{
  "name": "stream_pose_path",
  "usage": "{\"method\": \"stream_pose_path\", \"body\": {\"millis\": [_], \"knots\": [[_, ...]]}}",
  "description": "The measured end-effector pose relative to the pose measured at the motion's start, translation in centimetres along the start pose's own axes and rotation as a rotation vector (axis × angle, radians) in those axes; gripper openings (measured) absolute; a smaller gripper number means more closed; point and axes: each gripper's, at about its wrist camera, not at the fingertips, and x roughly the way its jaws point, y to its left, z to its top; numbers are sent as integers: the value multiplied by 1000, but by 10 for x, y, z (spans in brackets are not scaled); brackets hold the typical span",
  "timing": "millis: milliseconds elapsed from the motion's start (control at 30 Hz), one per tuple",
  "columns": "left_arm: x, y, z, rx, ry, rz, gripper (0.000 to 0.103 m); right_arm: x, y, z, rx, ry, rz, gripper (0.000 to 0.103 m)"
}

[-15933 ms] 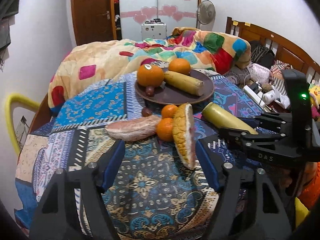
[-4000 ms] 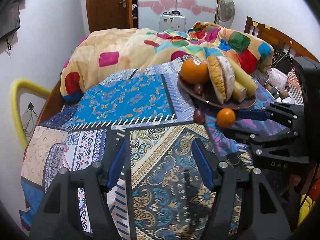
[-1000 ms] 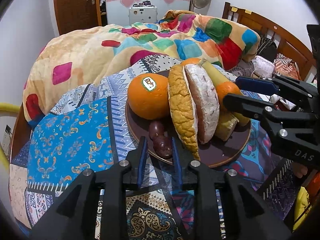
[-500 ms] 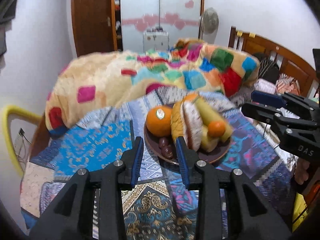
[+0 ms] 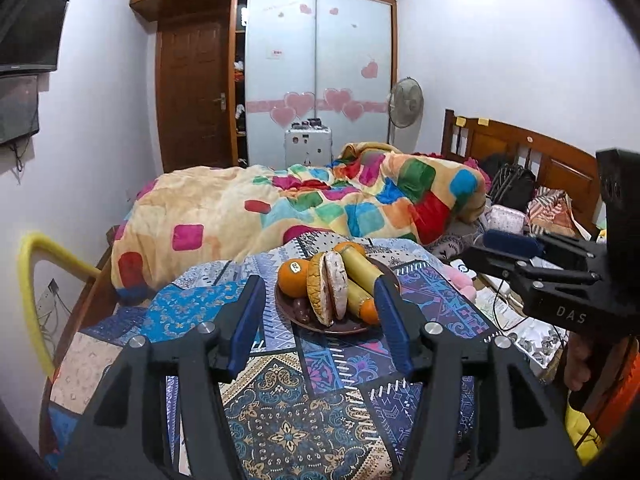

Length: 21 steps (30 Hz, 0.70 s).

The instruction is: Organize fruits

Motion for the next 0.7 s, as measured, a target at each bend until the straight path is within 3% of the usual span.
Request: {"method": "stream_pose_path", "body": {"millis": [233,367,433,600,700], "knots": [[-25,-7,-13,-10,-94,38,66,-30,0,-12,42,-93,-24,42],[-38,-13,-19,-4,-145,49,68,-50,11,-16,36,-188,-54,61],[-43,-15,-21,-1,-169,58,77,-60,20,-18,15,-235,-82,70],[-58,-21,-24,8,-218,76,90,-75,33,-17,-6,-297,-107,82],[-69,-23,-26,6,-244,80,92,-83,36,-19,2,-319,-112,88]]}}
